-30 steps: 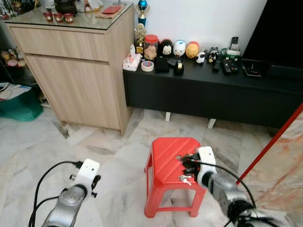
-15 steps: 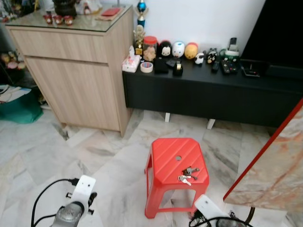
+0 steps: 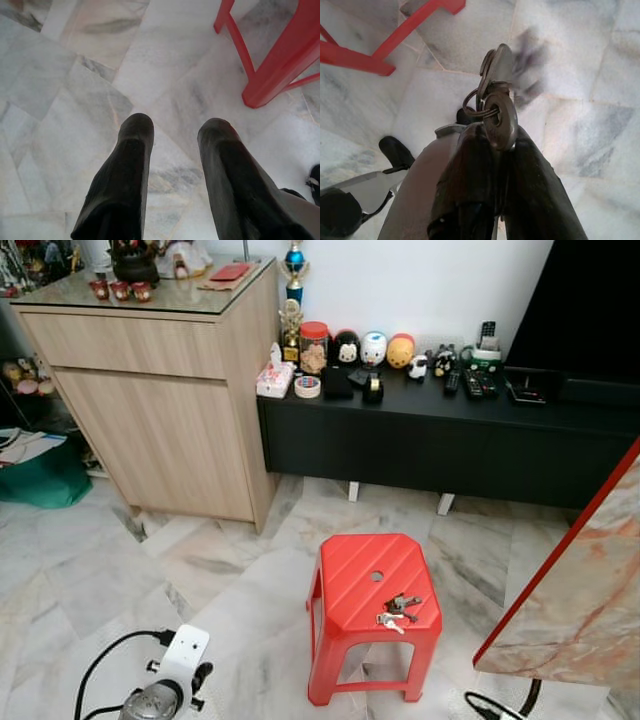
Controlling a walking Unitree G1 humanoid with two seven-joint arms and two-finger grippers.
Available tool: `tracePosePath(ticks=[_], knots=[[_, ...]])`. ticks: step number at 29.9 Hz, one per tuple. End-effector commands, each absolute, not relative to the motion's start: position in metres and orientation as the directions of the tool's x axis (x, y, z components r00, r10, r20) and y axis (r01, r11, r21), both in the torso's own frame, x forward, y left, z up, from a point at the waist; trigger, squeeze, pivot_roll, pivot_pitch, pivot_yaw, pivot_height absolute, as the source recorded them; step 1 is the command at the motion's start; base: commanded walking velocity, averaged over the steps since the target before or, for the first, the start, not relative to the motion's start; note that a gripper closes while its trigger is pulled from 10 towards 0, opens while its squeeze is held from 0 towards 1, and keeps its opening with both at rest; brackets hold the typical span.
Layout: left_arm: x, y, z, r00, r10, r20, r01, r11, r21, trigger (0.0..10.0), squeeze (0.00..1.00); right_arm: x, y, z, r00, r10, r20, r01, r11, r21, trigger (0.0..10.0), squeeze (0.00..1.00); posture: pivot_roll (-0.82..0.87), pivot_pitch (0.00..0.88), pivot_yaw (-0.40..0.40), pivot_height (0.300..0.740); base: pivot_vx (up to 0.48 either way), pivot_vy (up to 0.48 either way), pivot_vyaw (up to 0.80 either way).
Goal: Hang keys on a hook
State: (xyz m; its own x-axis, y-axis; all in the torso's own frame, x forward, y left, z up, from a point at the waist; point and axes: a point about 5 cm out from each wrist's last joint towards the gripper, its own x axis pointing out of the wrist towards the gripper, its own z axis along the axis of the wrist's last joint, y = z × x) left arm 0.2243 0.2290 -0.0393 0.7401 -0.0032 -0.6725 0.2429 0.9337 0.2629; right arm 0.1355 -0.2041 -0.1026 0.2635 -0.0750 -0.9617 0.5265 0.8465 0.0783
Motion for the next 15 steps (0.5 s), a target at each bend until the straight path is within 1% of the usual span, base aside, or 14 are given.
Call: tracePosePath(ticks=[1,2,3,4,5,6,7,9,10,11,12,15], knots=[[0.222,0.229,-0.042,0.726,-0.015,-0.687,0.28,0.919,0.276,10.0,0.0,0.135,-0.201,-0.103,0.269,-0.081,-0.96,0.174,0.984,-0.034,10.0,0.0,0.09,0.0,-0.029,0.74,0.0,0.0,0.0],[0.222,0.229,-0.042,0.726,-0.017,-0.687,0.284,0.918,0.278,10.0,0.0,0.139,-0.2,-0.102,0.287,-0.101,-0.953,-0.21,0.963,-0.166,10.0,0.0,0.09,0.0,-0.028,0.74,0.0,0.0,0.0],[0.222,0.228,-0.042,0.727,-0.019,-0.686,0.287,0.917,0.278,10.0,0.0,0.142,-0.201,-0.101,0.312,-0.106,-0.944,-0.296,0.933,-0.203,10.0,0.0,0.09,0.0,-0.026,0.74,0.0,0.0,0.0],[0.223,0.228,-0.042,0.728,-0.021,-0.685,0.289,0.916,0.278,10.0,0.0,0.145,-0.201,-0.1,0.329,-0.107,-0.938,-0.327,0.919,-0.219,10.0,0.0,0.09,0.0,-0.026,0.74,0.0,0.0,0.0],[0.223,0.227,-0.042,0.729,-0.023,-0.684,0.291,0.915,0.279,10.0,0.0,0.147,-0.201,-0.099,0.351,-0.1,-0.931,-0.308,0.927,-0.216,10.0,0.0,0.09,0.0,-0.024,0.74,0.0,0.0,0.0],[0.224,0.226,-0.042,0.731,-0.026,-0.682,0.295,0.913,0.281,10.0,0.0,0.154,-0.2,-0.096,0.391,-0.084,-0.916,-0.197,0.965,-0.173,10.0,0.0,0.09,0.0,-0.022,0.74,0.0,0.0,0.0],[0.224,0.226,-0.042,0.732,-0.028,-0.681,0.297,0.913,0.282,10.0,0.0,0.159,-0.2,-0.095,0.411,-0.085,-0.908,-0.151,0.976,-0.159,10.0,0.0,0.09,0.0,-0.022,0.74,0.0,0.0,0.0],[0.225,0.224,-0.042,0.732,-0.034,-0.68,0.308,0.907,0.286,10.0,0.0,0.171,-0.207,-0.088,0.459,-0.134,-0.878,-0.078,0.979,-0.19,10.0,0.0,0.08,0.0,-0.02,0.74,0.0,0.0,0.0],[0.225,0.224,-0.042,0.732,-0.034,-0.68,0.308,0.907,0.286,10.0,0.0,0.171,-0.207,-0.088,0.459,-0.134,-0.878,-0.078,0.979,-0.19,10.0,0.0,0.08,0.0,-0.02,0.74,0.0,0.0,0.0],[0.224,0.223,-0.042,0.732,-0.036,-0.68,0.311,0.906,0.288,10.0,0.0,0.174,-0.21,-0.086,0.468,-0.161,-0.869,0.01,0.984,-0.177,10.0,0.0,0.08,0.0,-0.019,0.74,0.0,0.0,0.0],[0.224,0.224,-0.043,0.735,-0.029,-0.678,0.302,0.909,0.289,10.0,0.0,0.176,-0.216,-0.084,0.454,-0.196,-0.869,0.288,0.955,-0.065,10.0,0.0,0.08,0.0,-0.019,0.74,0.0,0.0,0.0],[0.224,0.225,-0.043,0.741,-0.016,-0.671,0.289,0.91,0.297,10.0,0.0,0.174,-0.221,-0.084,0.433,-0.222,-0.874,0.451,0.893,-0.003,10.0,0.0,0.09,0.0,-0.017,0.74,0.0,0.0,0.0]])
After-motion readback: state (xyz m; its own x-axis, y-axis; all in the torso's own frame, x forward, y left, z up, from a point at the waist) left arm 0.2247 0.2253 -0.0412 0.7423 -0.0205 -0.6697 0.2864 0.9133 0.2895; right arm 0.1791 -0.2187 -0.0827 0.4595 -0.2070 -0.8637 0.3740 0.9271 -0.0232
